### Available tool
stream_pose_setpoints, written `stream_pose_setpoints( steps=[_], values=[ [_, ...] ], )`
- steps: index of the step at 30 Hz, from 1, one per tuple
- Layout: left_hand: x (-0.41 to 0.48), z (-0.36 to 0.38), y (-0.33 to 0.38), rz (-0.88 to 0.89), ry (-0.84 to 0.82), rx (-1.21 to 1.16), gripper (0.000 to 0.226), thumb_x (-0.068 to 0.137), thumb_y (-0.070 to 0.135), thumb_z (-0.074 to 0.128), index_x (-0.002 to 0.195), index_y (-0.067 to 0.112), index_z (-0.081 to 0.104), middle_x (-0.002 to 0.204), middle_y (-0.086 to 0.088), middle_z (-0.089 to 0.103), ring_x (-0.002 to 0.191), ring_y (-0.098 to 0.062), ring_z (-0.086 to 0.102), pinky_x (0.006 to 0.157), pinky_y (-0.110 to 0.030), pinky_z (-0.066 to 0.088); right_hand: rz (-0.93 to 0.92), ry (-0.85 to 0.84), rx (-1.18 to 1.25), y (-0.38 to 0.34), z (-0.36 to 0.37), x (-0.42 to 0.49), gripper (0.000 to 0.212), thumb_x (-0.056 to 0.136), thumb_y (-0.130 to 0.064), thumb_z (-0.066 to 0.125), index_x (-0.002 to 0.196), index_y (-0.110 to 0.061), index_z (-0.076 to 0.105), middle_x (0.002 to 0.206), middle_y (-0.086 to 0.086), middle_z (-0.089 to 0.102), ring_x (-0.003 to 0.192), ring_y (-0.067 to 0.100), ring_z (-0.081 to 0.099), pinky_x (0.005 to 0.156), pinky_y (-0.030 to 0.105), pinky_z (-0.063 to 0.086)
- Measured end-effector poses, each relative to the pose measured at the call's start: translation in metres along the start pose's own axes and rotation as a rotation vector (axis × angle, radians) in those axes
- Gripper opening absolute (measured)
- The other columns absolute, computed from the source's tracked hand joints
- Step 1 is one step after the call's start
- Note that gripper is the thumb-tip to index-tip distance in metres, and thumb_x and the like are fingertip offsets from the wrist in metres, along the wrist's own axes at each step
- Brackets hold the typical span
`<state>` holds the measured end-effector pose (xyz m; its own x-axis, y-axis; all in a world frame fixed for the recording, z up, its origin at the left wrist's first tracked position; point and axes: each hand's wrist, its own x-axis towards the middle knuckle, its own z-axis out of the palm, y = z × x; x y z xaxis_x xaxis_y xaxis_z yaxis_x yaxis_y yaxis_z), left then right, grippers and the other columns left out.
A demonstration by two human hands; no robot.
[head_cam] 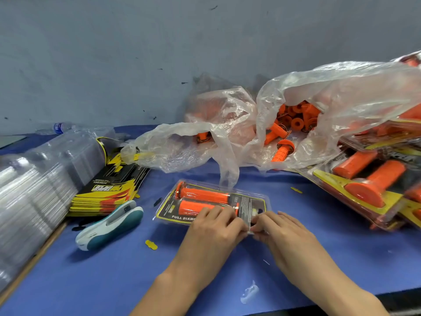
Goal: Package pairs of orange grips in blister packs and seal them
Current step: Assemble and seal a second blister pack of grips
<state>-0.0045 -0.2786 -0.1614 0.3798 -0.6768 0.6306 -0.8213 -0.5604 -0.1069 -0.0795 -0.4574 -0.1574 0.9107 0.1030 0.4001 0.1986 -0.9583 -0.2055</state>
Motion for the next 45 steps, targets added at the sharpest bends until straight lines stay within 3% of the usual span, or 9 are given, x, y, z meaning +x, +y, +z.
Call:
stream_pose_setpoints(
  steps=[6, 8, 13, 18, 24, 35, 39, 42, 45],
  values=[
    [-0.014, -0.001, -0.019, 0.035, -0.058, 0.024, 0.018, 0.084, 0.019, 0.07, 0.098, 0.03, 0.067, 0.087, 0.008, 0.058, 0.076, -0.017, 0.057, 0.07, -0.03, 0.045, 0.017, -0.013, -0.034, 0.014, -0.003, 0.003, 0.027, 0.083, -0.01, 0.073, 0.087, -0.029, 0.054, 0.097, -0.019, 0.06, 0.089, 0.011, 0.059, 0.102, 0.024, 0.033],
    [-0.02, -0.005, -0.028, 0.019, -0.019, 0.051, 0.008, 0.089, 0.023, 0.061, 0.09, 0.026, 0.068, 0.085, 0.008, 0.06, 0.074, -0.018, 0.058, 0.07, -0.029, 0.043, 0.058, -0.037, -0.033, 0.023, -0.006, 0.003, 0.023, 0.088, -0.012, 0.068, 0.09, -0.029, 0.054, 0.102, -0.02, 0.059, 0.102, 0.009, 0.06, 0.105, 0.021, 0.028],
    [-0.034, -0.018, -0.052, -0.057, 0.012, 0.105, 0.019, 0.093, 0.03, 0.053, 0.088, 0.025, 0.071, 0.083, 0.007, 0.06, 0.072, -0.02, 0.058, 0.07, -0.033, 0.043, 0.142, -0.039, -0.073, 0.041, -0.013, 0.0, 0.013, 0.097, -0.023, 0.055, 0.105, -0.033, 0.054, 0.12, -0.025, 0.053, 0.139, 0.003, 0.035, 0.115, 0.026, 0.02],
    [-0.042, -0.024, -0.054, -0.121, -0.024, 0.049, 0.019, 0.094, 0.035, 0.054, 0.085, 0.024, 0.067, 0.086, 0.011, 0.06, 0.079, -0.017, 0.059, 0.07, -0.033, 0.046, 0.162, 0.083, -0.167, 0.03, -0.01, 0.0, 0.031, 0.071, -0.005, 0.082, 0.085, -0.024, 0.063, 0.1, -0.008, 0.064, 0.099, 0.023, 0.065, 0.099, 0.046, 0.046],
    [-0.047, -0.027, -0.055, -0.167, -0.048, 0.012, 0.019, 0.096, 0.038, 0.054, 0.087, 0.026, 0.066, 0.088, 0.014, 0.06, 0.08, -0.012, 0.058, 0.073, -0.026, 0.041, -0.016, 0.115, -0.183, -0.001, 0.011, 0.011, 0.033, 0.07, -0.015, 0.083, 0.091, -0.032, 0.064, 0.089, -0.006, 0.054, 0.076, 0.023, 0.056, 0.073, 0.033, 0.044],
    [-0.052, -0.033, -0.068, -0.203, -0.004, 0.01, 0.031, 0.099, 0.042, 0.046, 0.086, 0.02, 0.064, 0.09, 0.009, 0.061, 0.078, -0.014, 0.06, 0.069, -0.029, 0.049, -0.124, 0.218, -0.012, -0.009, 0.015, 0.015, 0.004, 0.084, -0.026, 0.069, 0.086, -0.029, 0.067, 0.083, -0.011, 0.058, 0.071, 0.018, 0.059, 0.059, 0.029, 0.047],
    [-0.051, -0.033, -0.074, -0.23, 0.013, -0.033, 0.033, 0.098, 0.046, 0.044, 0.089, 0.022, 0.066, 0.098, 0.01, 0.064, 0.103, -0.011, 0.062, 0.083, -0.028, 0.048, -0.132, 0.256, 0.013, -0.006, 0.02, 0.017, 0.01, 0.087, -0.034, 0.06, 0.086, -0.028, 0.068, 0.084, -0.012, 0.059, 0.074, 0.018, 0.06, 0.06, 0.028, 0.047],
    [-0.057, -0.042, -0.091, -0.411, 0.048, 0.049, 0.037, 0.098, 0.048, 0.042, 0.1, 0.021, 0.067, 0.105, 0.005, 0.066, 0.103, -0.018, 0.06, 0.087, -0.035, 0.045, -0.132, 0.286, 0.01, -0.001, 0.021, 0.018, 0.015, 0.092, -0.037, 0.058, 0.086, -0.028, 0.069, 0.083, -0.012, 0.059, 0.073, 0.018, 0.058, 0.061, 0.028, 0.047],
    [-0.076, -0.052, -0.118, -0.736, -0.009, 0.204, 0.036, 0.092, 0.049, 0.062, 0.108, 0.016, 0.064, 0.103, -0.006, 0.061, 0.095, -0.032, 0.059, 0.077, -0.044, 0.047, -0.137, 0.276, 0.025, 0.002, 0.022, 0.018, 0.014, 0.09, -0.036, 0.057, 0.09, -0.03, 0.07, 0.084, -0.011, 0.057, 0.072, 0.018, 0.056, 0.059, 0.029, 0.048]
  ],
)
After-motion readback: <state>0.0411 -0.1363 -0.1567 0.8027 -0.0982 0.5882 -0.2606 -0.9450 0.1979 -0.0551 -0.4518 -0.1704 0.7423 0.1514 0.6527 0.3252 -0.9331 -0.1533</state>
